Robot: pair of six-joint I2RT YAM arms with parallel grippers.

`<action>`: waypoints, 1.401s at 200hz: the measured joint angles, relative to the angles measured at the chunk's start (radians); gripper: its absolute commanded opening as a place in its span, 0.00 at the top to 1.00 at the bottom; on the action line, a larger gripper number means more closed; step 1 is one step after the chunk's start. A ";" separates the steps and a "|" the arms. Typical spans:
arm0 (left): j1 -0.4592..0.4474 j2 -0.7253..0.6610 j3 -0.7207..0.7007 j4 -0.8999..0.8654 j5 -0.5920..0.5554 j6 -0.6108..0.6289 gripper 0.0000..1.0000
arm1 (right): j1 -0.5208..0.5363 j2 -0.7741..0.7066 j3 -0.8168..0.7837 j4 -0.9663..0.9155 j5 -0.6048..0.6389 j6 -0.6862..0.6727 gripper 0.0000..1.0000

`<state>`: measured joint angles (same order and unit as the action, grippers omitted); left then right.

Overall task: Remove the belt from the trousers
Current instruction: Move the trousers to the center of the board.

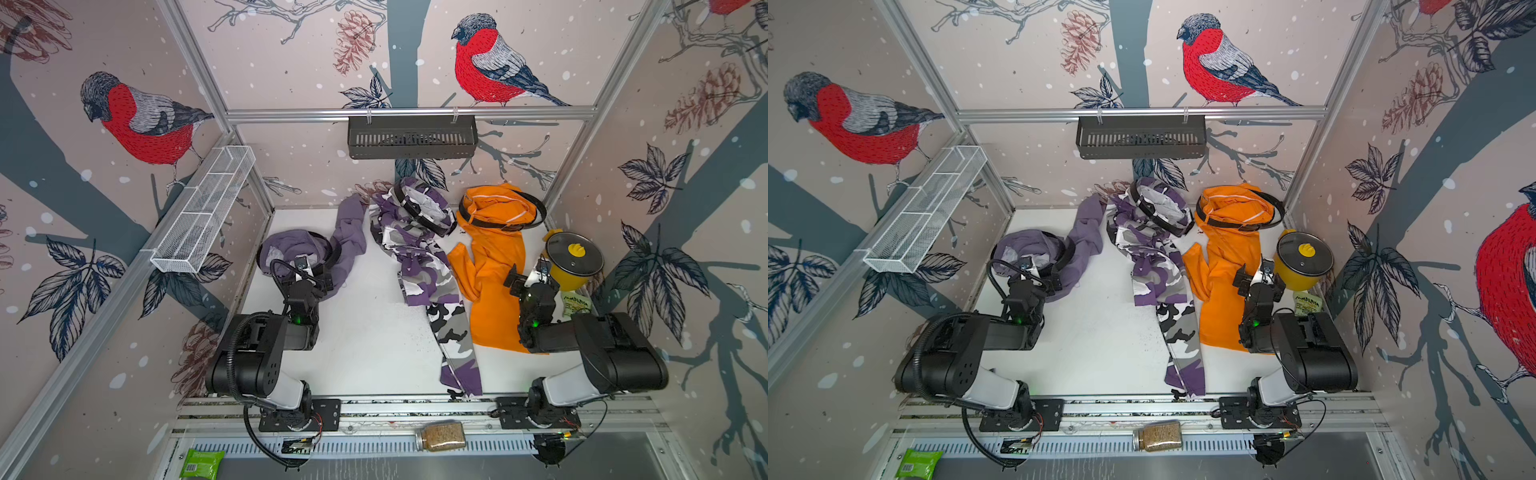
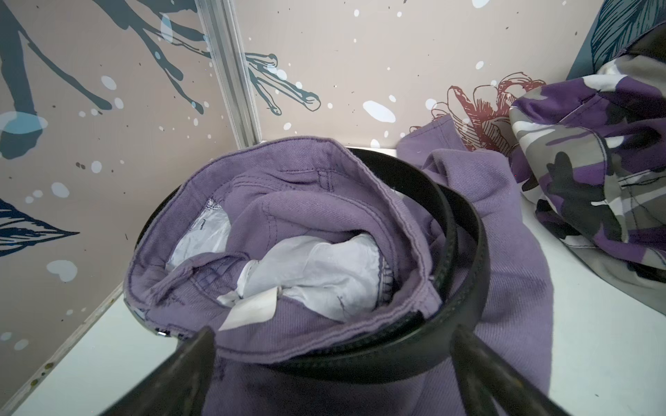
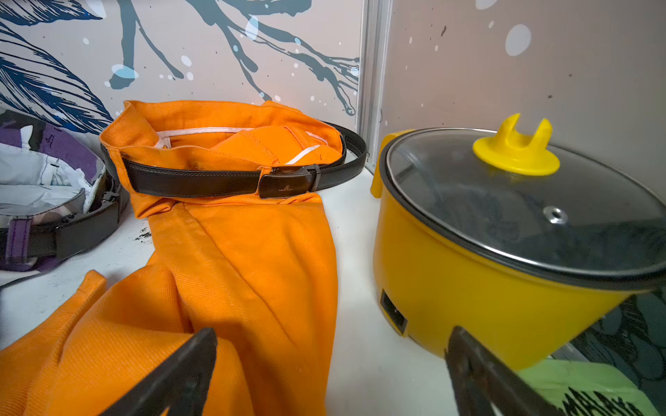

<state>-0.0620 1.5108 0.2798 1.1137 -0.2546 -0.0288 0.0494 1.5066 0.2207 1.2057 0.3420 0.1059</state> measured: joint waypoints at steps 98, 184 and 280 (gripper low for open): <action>0.000 0.000 0.000 0.000 0.000 0.000 0.01 | 0.002 0.000 0.000 0.000 0.000 0.000 0.01; 0.000 0.000 0.000 0.000 0.000 0.000 0.01 | 0.002 0.000 0.000 0.000 0.000 0.000 0.00; -0.040 -0.099 0.045 -0.114 0.010 0.031 0.03 | 0.085 -0.174 0.106 -0.207 0.029 -0.026 0.00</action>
<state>-0.1024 1.4120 0.3252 1.0000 -0.2451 0.0021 0.1349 1.3323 0.3271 0.9989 0.3710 0.0799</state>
